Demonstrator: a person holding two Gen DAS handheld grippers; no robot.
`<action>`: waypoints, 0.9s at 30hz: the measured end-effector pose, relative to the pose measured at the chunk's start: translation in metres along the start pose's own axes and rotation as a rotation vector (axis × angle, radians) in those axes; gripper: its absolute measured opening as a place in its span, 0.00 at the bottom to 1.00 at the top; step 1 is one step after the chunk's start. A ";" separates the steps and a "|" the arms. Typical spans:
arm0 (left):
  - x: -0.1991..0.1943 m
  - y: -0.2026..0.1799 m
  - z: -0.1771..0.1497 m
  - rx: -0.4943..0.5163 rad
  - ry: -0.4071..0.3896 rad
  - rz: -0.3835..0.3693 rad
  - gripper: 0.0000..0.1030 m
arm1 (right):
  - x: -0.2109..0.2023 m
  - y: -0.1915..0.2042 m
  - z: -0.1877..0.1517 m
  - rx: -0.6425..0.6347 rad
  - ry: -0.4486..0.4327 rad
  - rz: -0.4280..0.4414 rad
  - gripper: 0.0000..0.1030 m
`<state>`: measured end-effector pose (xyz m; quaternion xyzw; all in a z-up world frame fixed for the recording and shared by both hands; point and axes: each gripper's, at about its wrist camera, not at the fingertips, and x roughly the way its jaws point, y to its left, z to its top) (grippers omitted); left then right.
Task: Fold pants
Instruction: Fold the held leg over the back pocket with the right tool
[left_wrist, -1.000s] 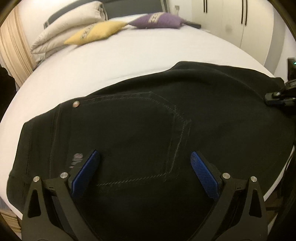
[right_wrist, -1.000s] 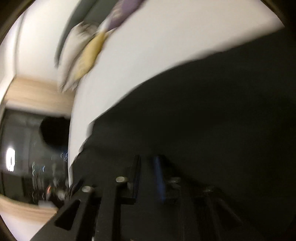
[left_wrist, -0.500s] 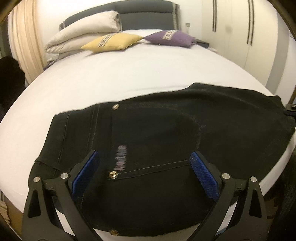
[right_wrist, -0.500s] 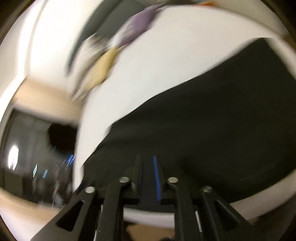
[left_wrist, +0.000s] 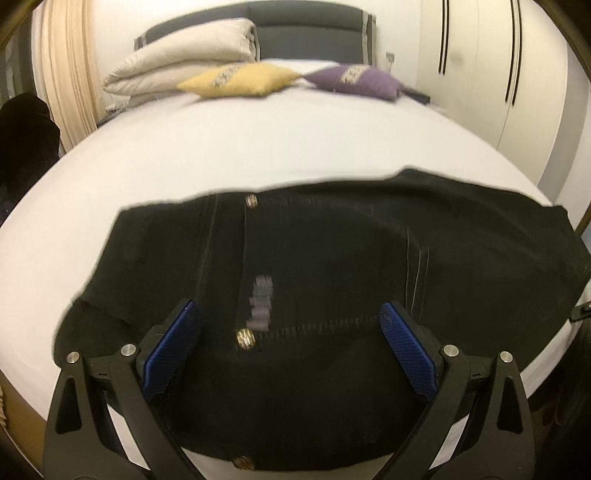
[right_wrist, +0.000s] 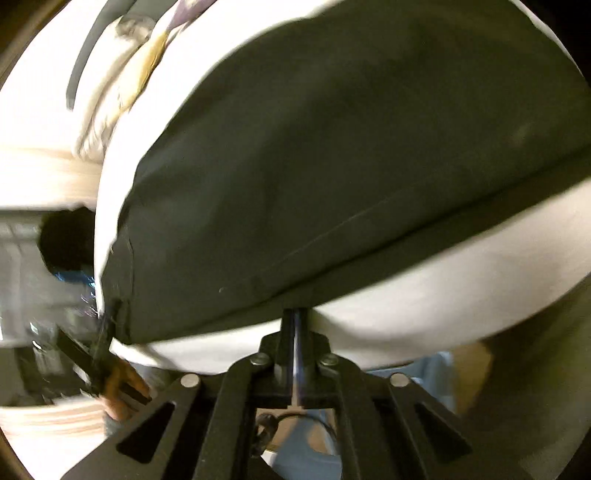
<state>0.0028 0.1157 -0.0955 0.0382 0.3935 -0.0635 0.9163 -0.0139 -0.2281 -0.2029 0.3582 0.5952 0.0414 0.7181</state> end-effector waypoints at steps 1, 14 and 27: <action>-0.004 0.000 0.003 -0.002 -0.009 0.005 0.98 | -0.007 0.008 -0.002 -0.036 -0.011 0.038 0.05; 0.055 0.010 0.034 -0.038 0.131 0.032 0.98 | 0.120 0.188 0.125 -0.346 0.071 0.352 0.57; 0.037 0.007 0.014 -0.048 0.046 0.053 0.98 | 0.084 0.115 0.167 -0.147 -0.142 0.306 0.32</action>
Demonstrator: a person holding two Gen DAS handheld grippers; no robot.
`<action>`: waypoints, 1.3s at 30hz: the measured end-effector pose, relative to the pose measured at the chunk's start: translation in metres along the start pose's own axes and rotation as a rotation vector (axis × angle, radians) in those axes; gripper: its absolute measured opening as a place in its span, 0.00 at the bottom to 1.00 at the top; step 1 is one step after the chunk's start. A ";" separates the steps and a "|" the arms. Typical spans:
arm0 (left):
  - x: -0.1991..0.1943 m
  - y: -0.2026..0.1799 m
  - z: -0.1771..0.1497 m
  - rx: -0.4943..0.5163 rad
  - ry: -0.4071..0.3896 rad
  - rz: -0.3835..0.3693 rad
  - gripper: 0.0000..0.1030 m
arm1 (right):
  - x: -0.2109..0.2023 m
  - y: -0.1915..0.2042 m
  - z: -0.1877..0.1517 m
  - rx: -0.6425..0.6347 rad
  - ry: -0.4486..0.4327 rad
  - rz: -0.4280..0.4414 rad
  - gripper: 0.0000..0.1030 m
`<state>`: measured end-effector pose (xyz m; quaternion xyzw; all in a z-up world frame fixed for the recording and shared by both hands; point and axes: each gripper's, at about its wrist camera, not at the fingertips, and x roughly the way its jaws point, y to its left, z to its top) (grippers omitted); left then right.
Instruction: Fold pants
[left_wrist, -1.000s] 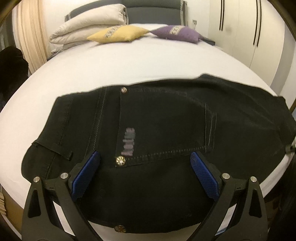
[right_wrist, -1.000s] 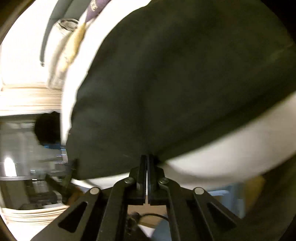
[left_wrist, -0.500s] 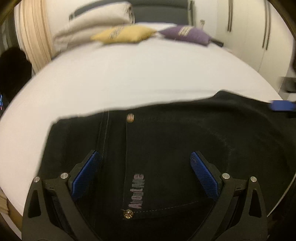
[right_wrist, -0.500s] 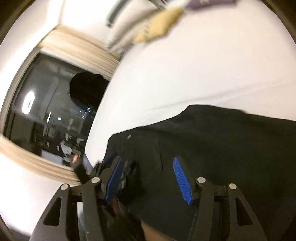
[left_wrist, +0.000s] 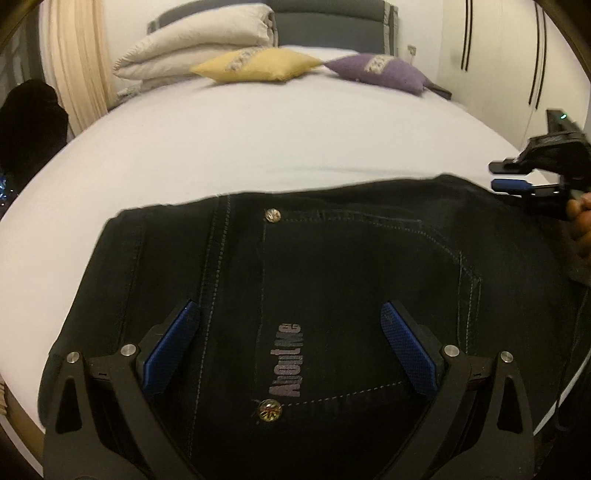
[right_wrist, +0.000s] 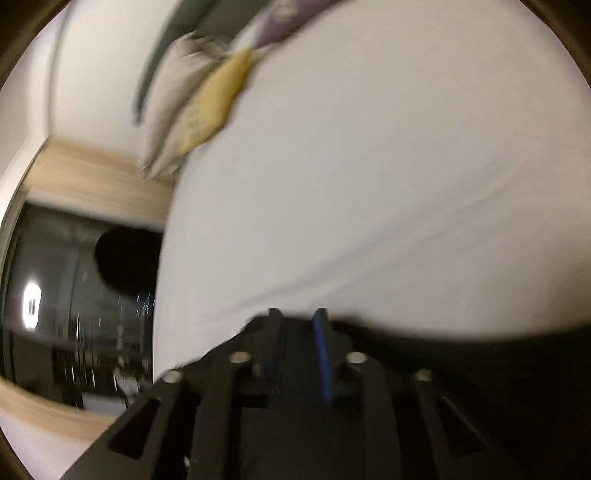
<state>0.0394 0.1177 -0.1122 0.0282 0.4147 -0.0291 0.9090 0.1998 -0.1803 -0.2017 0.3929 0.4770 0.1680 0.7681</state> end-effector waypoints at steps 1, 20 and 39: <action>-0.003 0.000 -0.002 -0.002 -0.009 0.009 0.98 | 0.005 0.016 -0.007 -0.036 0.023 0.043 0.36; -0.021 -0.015 -0.014 0.009 0.003 0.044 0.98 | -0.219 -0.156 -0.130 0.316 -0.195 -0.274 0.00; -0.024 -0.095 0.000 0.137 0.024 -0.035 0.98 | -0.281 -0.188 -0.149 0.429 -0.231 -0.448 0.00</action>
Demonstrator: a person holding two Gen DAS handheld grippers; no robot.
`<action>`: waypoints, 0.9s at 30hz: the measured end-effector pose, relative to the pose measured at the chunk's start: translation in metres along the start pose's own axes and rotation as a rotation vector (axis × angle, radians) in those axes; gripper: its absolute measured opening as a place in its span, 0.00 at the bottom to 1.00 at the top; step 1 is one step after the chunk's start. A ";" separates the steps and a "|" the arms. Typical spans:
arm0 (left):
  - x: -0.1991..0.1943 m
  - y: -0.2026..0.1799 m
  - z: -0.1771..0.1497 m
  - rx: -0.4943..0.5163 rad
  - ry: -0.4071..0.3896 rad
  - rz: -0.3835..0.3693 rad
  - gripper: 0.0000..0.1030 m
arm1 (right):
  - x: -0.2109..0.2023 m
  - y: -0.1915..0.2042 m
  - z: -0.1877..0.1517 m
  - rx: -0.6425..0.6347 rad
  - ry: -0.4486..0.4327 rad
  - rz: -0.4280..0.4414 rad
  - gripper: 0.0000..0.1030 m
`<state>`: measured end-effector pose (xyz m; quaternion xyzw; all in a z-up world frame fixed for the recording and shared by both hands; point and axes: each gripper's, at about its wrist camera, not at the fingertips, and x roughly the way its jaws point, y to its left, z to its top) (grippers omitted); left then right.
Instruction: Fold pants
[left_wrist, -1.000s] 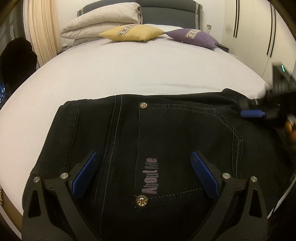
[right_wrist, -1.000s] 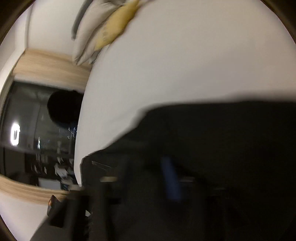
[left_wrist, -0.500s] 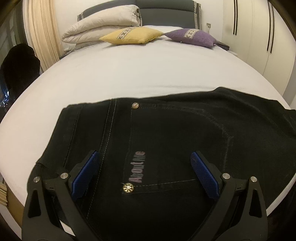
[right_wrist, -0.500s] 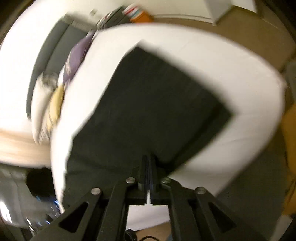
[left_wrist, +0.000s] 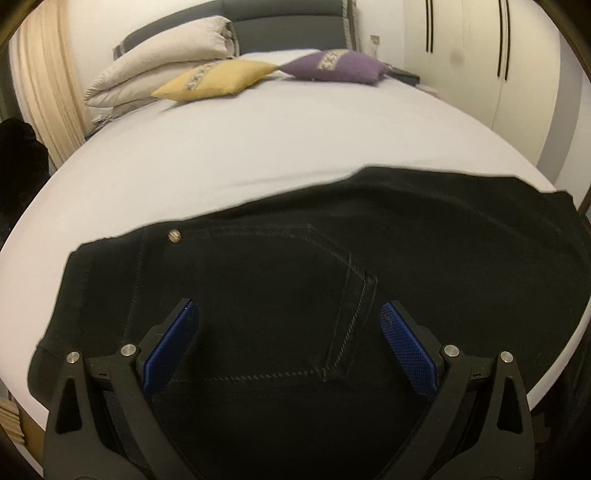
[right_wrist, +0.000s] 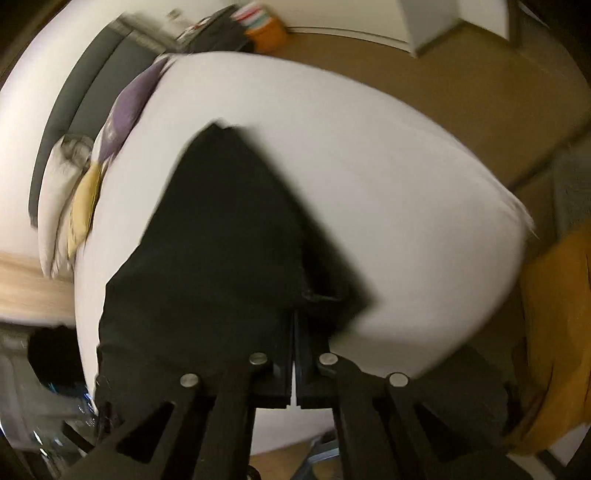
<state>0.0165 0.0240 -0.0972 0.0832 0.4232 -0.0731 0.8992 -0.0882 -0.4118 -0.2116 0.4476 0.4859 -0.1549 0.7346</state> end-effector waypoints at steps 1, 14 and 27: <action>0.004 -0.001 -0.002 0.000 0.017 -0.001 0.98 | -0.003 -0.012 -0.003 0.027 0.011 0.011 0.00; 0.016 -0.002 -0.004 -0.001 0.026 -0.008 0.98 | -0.023 -0.026 -0.011 0.242 -0.030 0.242 0.42; 0.012 -0.003 -0.008 0.005 0.026 -0.008 0.98 | 0.001 -0.019 0.010 0.259 -0.012 0.275 0.23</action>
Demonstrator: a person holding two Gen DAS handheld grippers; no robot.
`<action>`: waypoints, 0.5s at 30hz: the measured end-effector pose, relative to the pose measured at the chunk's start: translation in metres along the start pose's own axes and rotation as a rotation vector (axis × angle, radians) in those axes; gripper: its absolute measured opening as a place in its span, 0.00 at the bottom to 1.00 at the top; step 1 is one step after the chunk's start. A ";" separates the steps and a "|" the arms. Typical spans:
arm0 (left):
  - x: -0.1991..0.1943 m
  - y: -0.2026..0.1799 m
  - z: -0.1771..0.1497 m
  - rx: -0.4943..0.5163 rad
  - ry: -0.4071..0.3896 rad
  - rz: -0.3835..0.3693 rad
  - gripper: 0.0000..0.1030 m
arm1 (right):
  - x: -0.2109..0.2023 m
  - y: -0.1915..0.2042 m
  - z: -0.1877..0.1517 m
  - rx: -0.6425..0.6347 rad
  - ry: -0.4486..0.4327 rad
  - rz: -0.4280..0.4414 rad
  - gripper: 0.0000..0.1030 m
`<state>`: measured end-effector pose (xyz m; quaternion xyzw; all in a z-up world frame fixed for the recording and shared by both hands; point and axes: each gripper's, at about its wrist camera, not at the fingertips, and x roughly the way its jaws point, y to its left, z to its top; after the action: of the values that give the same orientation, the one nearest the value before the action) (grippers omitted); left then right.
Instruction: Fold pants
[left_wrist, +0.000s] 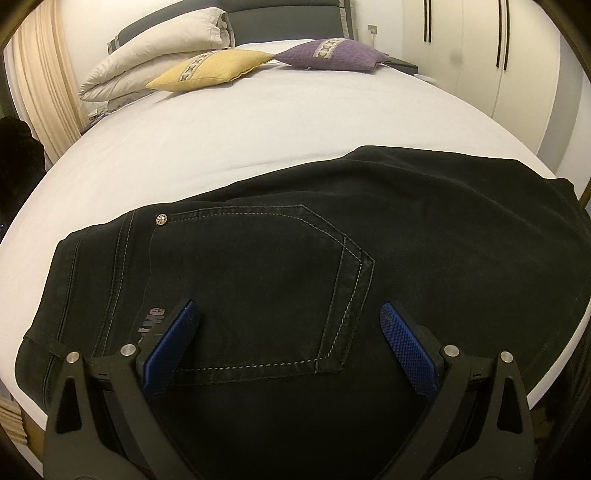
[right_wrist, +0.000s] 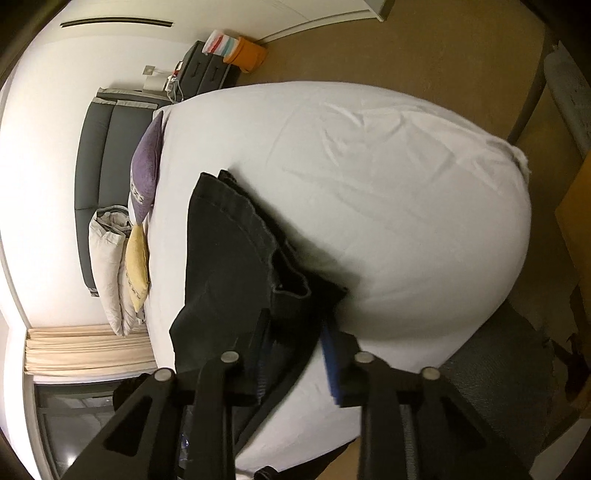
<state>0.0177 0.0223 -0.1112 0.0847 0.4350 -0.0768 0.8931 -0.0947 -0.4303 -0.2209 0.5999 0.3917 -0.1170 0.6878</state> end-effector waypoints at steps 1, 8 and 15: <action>0.000 0.000 0.000 0.000 0.001 0.000 0.98 | -0.002 -0.001 0.000 0.001 -0.002 0.000 0.23; 0.001 0.001 0.000 0.002 0.002 0.003 0.98 | -0.015 0.005 0.005 -0.014 -0.051 -0.026 0.22; 0.001 0.001 0.001 0.005 0.003 0.005 0.98 | -0.013 0.009 0.007 -0.067 -0.049 -0.038 0.06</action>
<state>0.0195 0.0233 -0.1111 0.0883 0.4361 -0.0758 0.8923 -0.0941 -0.4387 -0.2057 0.5659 0.3899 -0.1316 0.7144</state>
